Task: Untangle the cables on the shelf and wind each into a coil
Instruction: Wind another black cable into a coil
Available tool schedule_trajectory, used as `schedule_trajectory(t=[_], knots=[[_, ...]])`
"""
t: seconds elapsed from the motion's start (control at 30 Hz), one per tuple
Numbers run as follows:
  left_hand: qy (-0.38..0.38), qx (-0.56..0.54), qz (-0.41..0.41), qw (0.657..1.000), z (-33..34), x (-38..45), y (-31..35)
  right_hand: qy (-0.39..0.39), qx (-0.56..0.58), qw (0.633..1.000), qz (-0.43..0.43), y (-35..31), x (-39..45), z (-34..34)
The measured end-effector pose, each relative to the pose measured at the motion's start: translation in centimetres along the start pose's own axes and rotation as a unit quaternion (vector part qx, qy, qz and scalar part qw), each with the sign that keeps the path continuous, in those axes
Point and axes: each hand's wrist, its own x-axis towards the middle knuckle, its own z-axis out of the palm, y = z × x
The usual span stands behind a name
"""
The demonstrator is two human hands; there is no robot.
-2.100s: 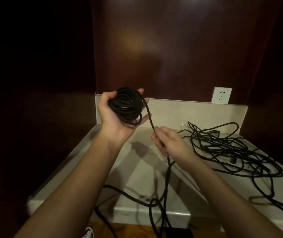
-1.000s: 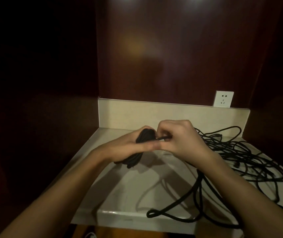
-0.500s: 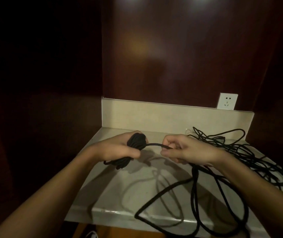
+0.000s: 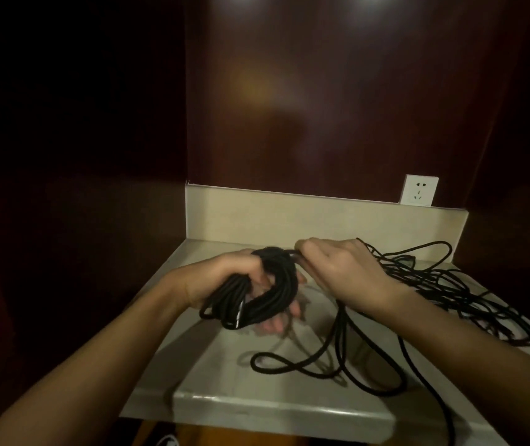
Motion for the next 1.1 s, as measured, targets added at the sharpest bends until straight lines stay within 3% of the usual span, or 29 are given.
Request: schedule_trajectory(t=[0.13,0.23,0.3,0.33,0.4,0.47,0.57,0.67,0.7,0.77,0.87,0.9,0.97,1.03,1.1], knots=[[0.109,-0.128,0.078,0.983,0.7,0.4,-0.1,-0.004,0.066,0.990,0.125,-1.2,0.1,0.7],[0.213,-0.231,0.168,0.934,0.0,0.1,-0.2,-0.143,0.249,0.928,0.237,-1.5,-0.2,0.2],[0.232,-0.304,0.234,0.894,-0.3,-0.2,0.3,-0.260,0.238,0.915,0.198,-2.4,-0.9,0.2],[0.221,-0.330,0.263,0.879,0.0,-0.4,0.8,-0.279,0.224,0.920,0.162,-3.2,-1.4,0.4],[0.210,-0.340,0.295,0.868,0.7,-0.7,1.6,-0.243,0.295,0.914,0.139,-4.6,-2.4,1.0],[0.210,-0.339,0.322,0.859,1.7,-0.7,2.4,-0.184,0.386,0.887,0.177,-5.0,-3.0,1.3],[0.230,-0.361,0.356,0.831,2.9,0.1,3.5,-0.141,0.313,0.918,0.198,-4.1,-2.3,1.6],[0.323,-0.363,0.359,0.797,3.5,1.7,4.0,-0.146,0.233,0.934,0.230,-3.6,-0.1,1.1],[0.362,-0.360,0.359,0.781,3.4,2.2,4.0,-0.106,0.262,0.919,0.275,-3.9,0.8,0.8],[0.419,-0.355,0.370,0.749,3.2,2.9,3.6,0.006,0.358,0.853,0.379,-5.0,2.3,0.6],[0.437,-0.378,0.374,0.726,3.4,3.2,3.1,0.072,0.446,0.780,0.434,-7.2,3.3,1.2],[0.432,-0.388,0.371,0.725,3.5,3.2,3.1,0.085,0.439,0.787,0.424,-7.9,3.2,1.8],[0.420,-0.424,0.357,0.718,3.5,3.1,3.2,0.095,0.365,0.842,0.386,-9.0,2.5,2.7],[0.410,-0.461,0.348,0.706,3.6,3.0,3.1,0.068,0.297,0.884,0.354,-9.5,1.5,3.4],[0.417,-0.464,0.349,0.700,3.4,3.0,2.7,0.013,0.283,0.898,0.337,-9.7,0.8,3.5]])
